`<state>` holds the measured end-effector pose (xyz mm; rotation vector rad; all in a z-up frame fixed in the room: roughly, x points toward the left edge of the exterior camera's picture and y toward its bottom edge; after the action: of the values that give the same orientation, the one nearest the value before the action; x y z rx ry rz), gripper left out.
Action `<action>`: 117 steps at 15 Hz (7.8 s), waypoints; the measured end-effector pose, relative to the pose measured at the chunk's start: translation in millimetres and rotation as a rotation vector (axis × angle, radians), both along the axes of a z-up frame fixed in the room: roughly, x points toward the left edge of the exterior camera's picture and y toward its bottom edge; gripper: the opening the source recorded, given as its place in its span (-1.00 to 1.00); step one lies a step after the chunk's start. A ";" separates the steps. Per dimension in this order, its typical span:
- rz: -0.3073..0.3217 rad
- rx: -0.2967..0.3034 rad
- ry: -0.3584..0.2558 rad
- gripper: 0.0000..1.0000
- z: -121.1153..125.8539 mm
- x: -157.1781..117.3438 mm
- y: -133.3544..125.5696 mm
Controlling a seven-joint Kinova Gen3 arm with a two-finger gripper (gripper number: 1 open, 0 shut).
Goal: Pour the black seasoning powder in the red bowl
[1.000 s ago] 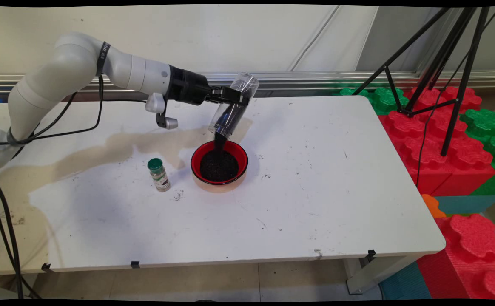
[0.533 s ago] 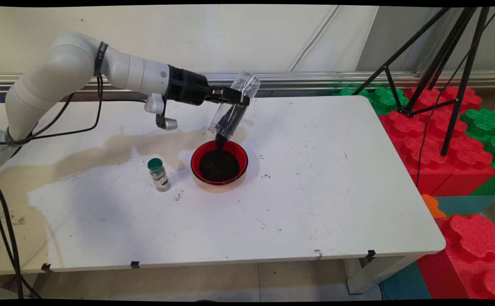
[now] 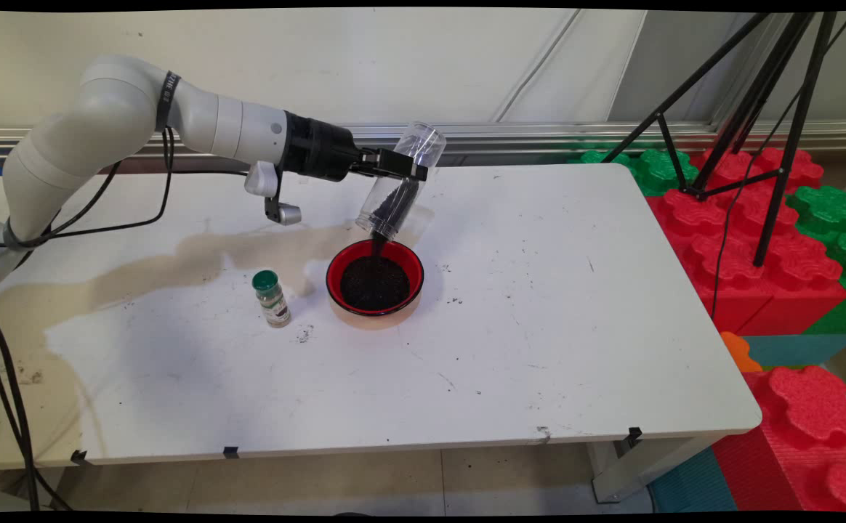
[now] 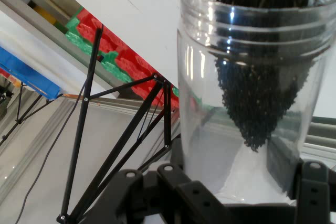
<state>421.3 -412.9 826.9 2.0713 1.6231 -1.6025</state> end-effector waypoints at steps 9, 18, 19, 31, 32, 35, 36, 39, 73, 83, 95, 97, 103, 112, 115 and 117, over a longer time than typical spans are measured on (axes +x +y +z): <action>-0.010 -0.023 -0.009 -1.00 0.5 -0.8 3.6; -0.035 -0.070 -0.032 -1.00 0.7 -1.9 6.4; -0.038 -0.075 -0.035 -1.00 0.9 -2.3 6.8; -0.076 -0.137 -0.061 -1.00 2.6 -4.6 14.3; -0.079 -0.143 -0.063 -1.00 2.7 -4.7 15.1; -0.091 -0.161 -0.073 -1.00 2.7 -4.6 17.7; -0.093 -0.165 -0.075 -1.00 2.6 -4.5 18.3; -0.106 -0.181 -0.086 -1.00 1.5 -3.9 21.5; -0.145 -0.278 -0.120 -1.00 -4.8 -0.4 33.6; -0.150 -0.285 -0.133 -1.00 -13.7 5.6 38.2; -0.138 -0.274 -0.114 -1.00 -13.8 6.4 41.3; -0.130 -0.265 -0.100 -1.00 -11.0 5.7 40.8; -0.085 -0.213 -0.032 -1.00 4.0 3.1 38.8; -0.007 -0.109 0.057 -1.00 23.6 2.4 36.0; 0.033 -0.050 0.095 -1.00 30.7 2.8 34.2; 0.055 -0.018 0.114 -1.00 34.2 3.1 33.0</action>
<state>424.5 -379.9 861.1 1.9415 1.6774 -1.7397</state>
